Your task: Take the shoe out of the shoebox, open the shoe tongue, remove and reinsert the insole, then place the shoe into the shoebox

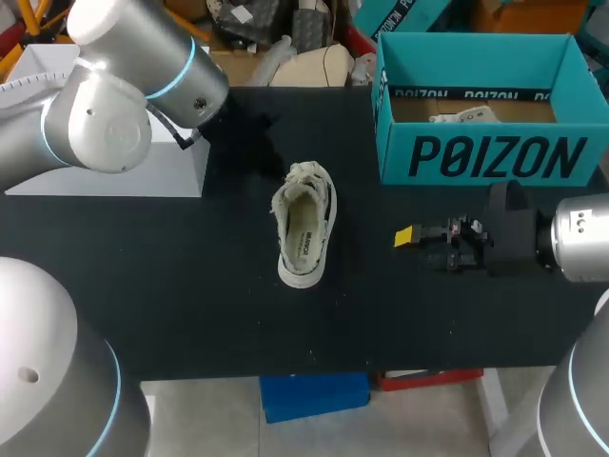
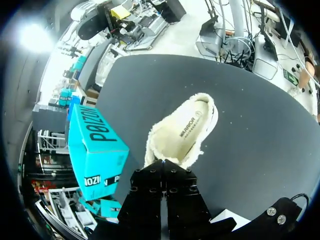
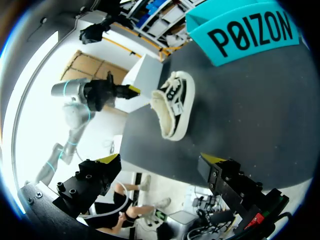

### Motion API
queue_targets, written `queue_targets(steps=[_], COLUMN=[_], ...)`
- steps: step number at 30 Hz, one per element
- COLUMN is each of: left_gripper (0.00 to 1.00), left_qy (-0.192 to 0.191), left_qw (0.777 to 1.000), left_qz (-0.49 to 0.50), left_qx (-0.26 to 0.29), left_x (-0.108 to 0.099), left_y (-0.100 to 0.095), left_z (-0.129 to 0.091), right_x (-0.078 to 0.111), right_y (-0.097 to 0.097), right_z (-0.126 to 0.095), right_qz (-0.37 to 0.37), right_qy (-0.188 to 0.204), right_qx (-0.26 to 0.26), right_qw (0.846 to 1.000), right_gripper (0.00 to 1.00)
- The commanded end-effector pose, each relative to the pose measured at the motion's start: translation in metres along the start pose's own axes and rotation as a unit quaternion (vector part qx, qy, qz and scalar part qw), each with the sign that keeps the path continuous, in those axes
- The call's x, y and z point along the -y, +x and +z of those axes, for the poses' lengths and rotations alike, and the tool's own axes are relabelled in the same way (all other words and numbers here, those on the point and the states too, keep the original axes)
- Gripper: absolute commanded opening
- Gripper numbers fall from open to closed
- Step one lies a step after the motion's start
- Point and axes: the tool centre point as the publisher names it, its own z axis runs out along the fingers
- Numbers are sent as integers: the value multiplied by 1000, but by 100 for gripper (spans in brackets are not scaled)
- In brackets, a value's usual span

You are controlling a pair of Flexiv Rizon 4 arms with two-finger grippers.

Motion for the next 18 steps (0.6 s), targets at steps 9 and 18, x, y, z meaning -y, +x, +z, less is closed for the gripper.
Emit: queue_targets(steps=[9, 18], left_gripper=[0, 0], left_qy=[-24, 11], left_qw=[999, 999], left_qz=[-14, -11], left_qx=[-19, -34], left_x=[-26, -23], left_y=[-18, -12], left_z=[26, 55], right_x=[0, 0], right_y=[0, 0], right_z=[0, 0], right_qz=[0, 0], right_qy=[1, 1], right_qx=[0, 0], right_qw=[1000, 1000], right_gripper=[100, 100])
